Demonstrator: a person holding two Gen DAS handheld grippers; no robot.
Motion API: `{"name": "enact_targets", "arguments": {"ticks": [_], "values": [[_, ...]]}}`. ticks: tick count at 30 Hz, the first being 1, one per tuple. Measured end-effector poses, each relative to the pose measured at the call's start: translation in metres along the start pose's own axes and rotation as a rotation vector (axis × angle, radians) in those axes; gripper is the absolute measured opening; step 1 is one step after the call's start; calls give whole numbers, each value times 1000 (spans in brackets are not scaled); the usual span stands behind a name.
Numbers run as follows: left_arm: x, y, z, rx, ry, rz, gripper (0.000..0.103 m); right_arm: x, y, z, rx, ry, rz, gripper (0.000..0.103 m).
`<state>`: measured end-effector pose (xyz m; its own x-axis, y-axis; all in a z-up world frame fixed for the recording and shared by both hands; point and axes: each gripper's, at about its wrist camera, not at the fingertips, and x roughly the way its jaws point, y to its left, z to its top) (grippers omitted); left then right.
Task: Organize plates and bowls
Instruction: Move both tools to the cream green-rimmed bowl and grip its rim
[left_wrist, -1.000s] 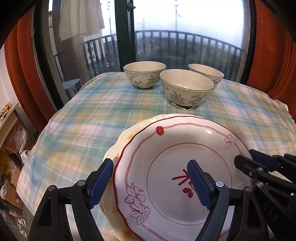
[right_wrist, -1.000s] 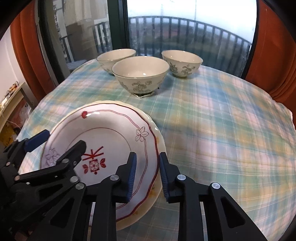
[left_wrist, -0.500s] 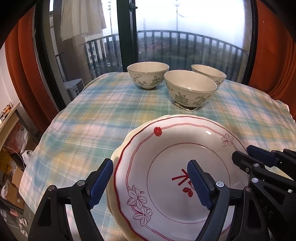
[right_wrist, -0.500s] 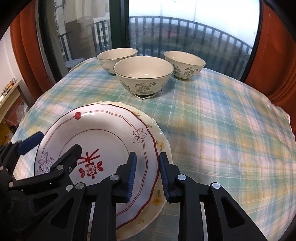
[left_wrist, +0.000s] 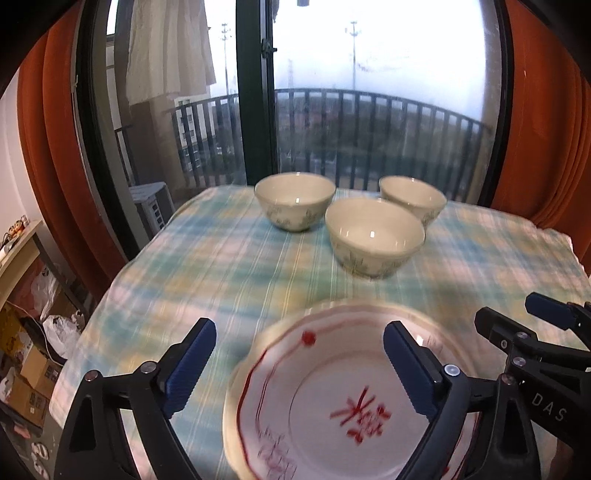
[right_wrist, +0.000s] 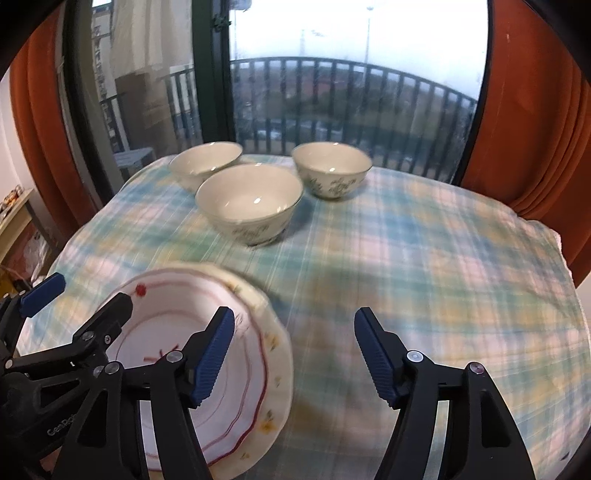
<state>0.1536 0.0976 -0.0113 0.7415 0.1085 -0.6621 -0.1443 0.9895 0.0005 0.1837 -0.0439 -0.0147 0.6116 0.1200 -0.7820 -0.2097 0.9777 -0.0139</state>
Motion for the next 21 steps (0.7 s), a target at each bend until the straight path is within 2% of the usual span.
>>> {"name": "enact_targets", "arguments": {"ticks": [10, 17, 19, 21], "values": [[45, -22, 51, 19, -12, 14, 94, 21, -29, 54, 74, -60, 17, 71], [82, -19, 76, 17, -12, 54, 92, 48, -33, 86, 44, -108, 26, 71], [99, -21, 82, 17, 7, 80, 85, 63, -31, 94, 32, -103, 38, 71], [114, -21, 85, 18, 41, 71, 77, 76, -30, 98, 29, -96, 48, 71]]}}
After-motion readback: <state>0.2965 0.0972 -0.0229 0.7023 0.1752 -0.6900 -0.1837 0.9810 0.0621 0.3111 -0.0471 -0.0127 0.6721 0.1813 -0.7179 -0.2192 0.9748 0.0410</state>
